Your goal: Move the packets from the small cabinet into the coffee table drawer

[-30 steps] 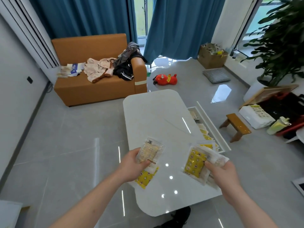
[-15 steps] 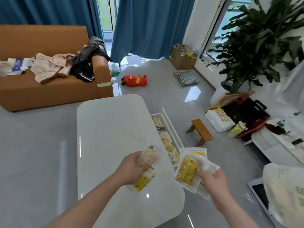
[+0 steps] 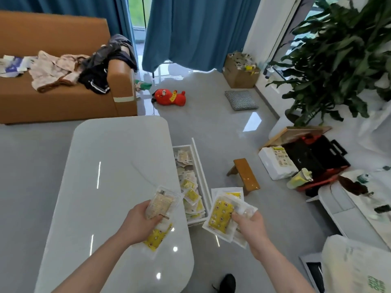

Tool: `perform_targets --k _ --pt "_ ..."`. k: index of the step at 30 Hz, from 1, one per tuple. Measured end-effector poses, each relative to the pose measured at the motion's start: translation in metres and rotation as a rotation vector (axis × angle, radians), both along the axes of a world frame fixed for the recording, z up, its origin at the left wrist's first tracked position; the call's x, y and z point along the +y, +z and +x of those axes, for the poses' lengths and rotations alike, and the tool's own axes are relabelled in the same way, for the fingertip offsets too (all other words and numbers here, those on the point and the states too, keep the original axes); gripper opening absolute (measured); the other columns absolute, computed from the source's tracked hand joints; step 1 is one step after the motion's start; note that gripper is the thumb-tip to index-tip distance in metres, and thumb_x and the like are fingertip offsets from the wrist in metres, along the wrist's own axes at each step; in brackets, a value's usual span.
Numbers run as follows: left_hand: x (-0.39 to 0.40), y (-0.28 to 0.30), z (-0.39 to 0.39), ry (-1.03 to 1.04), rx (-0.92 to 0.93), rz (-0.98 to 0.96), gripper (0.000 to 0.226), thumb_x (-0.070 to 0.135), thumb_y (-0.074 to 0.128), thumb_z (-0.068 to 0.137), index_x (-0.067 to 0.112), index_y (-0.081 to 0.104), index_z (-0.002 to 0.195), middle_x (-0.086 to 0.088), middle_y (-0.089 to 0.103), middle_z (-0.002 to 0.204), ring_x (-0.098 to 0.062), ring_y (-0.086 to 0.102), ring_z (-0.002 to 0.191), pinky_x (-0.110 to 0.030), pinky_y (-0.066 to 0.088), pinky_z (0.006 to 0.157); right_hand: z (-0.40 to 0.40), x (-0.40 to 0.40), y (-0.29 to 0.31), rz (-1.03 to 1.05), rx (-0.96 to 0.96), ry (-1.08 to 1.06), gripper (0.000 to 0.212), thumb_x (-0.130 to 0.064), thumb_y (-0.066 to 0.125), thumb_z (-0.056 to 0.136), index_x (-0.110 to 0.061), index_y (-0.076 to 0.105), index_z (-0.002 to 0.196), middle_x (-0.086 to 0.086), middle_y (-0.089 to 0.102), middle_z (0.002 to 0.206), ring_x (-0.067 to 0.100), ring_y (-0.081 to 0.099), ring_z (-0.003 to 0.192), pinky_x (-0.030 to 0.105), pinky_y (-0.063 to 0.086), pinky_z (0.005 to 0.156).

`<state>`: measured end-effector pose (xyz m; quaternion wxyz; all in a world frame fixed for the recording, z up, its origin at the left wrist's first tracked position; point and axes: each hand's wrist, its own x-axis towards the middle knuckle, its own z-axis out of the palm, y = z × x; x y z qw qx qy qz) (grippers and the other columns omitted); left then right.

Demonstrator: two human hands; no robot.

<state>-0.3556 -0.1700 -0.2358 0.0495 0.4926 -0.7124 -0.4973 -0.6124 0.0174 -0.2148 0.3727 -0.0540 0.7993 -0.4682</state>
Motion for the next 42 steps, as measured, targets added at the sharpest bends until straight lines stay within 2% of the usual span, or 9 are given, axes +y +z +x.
perform_targets --k 5,13,18,22,27,29,32,38,42 --pt "0.043 -0.006 -0.050 0.190 -0.049 0.040 0.031 0.022 0.073 0.086 0.031 0.070 0.116 0.012 0.075 0.098 -0.008 0.069 0.092 -0.026 0.052 0.077 -0.085 0.017 -0.005 0.035 -0.018 0.149 0.017 -0.010 0.069 0.090 -0.020 0.073 0.104 -0.002 0.079 0.093 0.019 0.074 0.092 0.045 0.059 0.088" --pt "0.080 -0.011 -0.108 0.354 -0.036 0.060 0.025 0.021 0.072 0.087 0.034 0.070 0.108 0.012 0.076 0.095 -0.007 0.070 0.091 -0.030 0.054 0.081 -0.178 -0.011 -0.021 0.039 -0.063 0.265 0.024 -0.008 0.069 0.090 -0.018 0.070 0.111 0.001 0.077 0.102 0.020 0.073 0.095 0.043 0.059 0.088" --pt "0.071 -0.027 -0.129 0.430 -0.030 0.149 0.021 0.022 0.071 0.089 0.034 0.070 0.106 0.011 0.077 0.093 -0.008 0.072 0.088 -0.034 0.057 0.083 -0.205 -0.056 -0.030 0.058 -0.113 0.312 0.030 -0.011 0.072 0.089 -0.017 0.065 0.118 0.001 0.075 0.106 0.021 0.072 0.098 0.037 0.058 0.080" --pt "0.036 -0.049 -0.163 0.495 -0.012 0.207 0.025 0.023 0.071 0.089 0.028 0.069 0.114 0.008 0.076 0.097 -0.010 0.072 0.089 -0.031 0.057 0.079 -0.224 -0.090 -0.033 0.087 -0.098 0.346 0.030 -0.012 0.073 0.089 -0.016 0.065 0.118 0.001 0.075 0.105 0.021 0.072 0.097 0.042 0.059 0.087" --pt "-0.027 -0.097 -0.213 0.432 -0.057 0.286 0.028 0.023 0.070 0.086 0.028 0.070 0.114 0.009 0.074 0.101 -0.013 0.070 0.096 -0.037 0.057 0.089 -0.252 -0.136 -0.051 0.124 -0.085 0.361 0.022 -0.008 0.069 0.091 -0.018 0.069 0.111 0.001 0.077 0.098 0.022 0.073 0.095 0.044 0.059 0.087" --pt "-0.051 -0.119 -0.236 0.387 -0.105 0.305 0.030 0.022 0.069 0.086 0.028 0.068 0.116 0.009 0.073 0.103 -0.013 0.069 0.097 -0.028 0.055 0.085 -0.265 -0.155 -0.065 0.137 -0.087 0.370 0.019 -0.006 0.068 0.091 -0.018 0.071 0.105 0.000 0.079 0.093 0.022 0.074 0.093 0.047 0.060 0.088" --pt "-0.082 -0.150 -0.265 0.349 -0.185 0.290 0.035 0.025 0.066 0.087 0.027 0.065 0.122 0.007 0.071 0.108 -0.015 0.066 0.099 -0.023 0.046 0.079 -0.278 -0.186 -0.094 0.184 -0.085 0.377 0.016 -0.006 0.069 0.091 -0.021 0.070 0.096 -0.001 0.076 0.088 0.018 0.071 0.087 0.037 0.058 0.077" --pt "-0.116 -0.245 -0.300 0.395 -0.242 0.345 0.029 0.030 0.065 0.087 0.029 0.066 0.116 0.009 0.071 0.104 -0.014 0.067 0.097 -0.029 0.054 0.085 -0.297 -0.245 -0.191 0.270 -0.150 0.462 0.021 -0.009 0.074 0.088 -0.021 0.070 0.104 -0.003 0.076 0.096 0.016 0.071 0.091 0.036 0.057 0.080" --pt "-0.129 -0.308 -0.313 0.430 -0.265 0.372 0.021 0.029 0.066 0.085 0.036 0.065 0.105 0.012 0.071 0.095 -0.011 0.068 0.089 -0.033 0.056 0.083 -0.309 -0.278 -0.256 0.268 -0.170 0.519 0.021 -0.007 0.072 0.089 -0.024 0.069 0.100 -0.007 0.075 0.094 0.010 0.069 0.088 0.026 0.051 0.066"
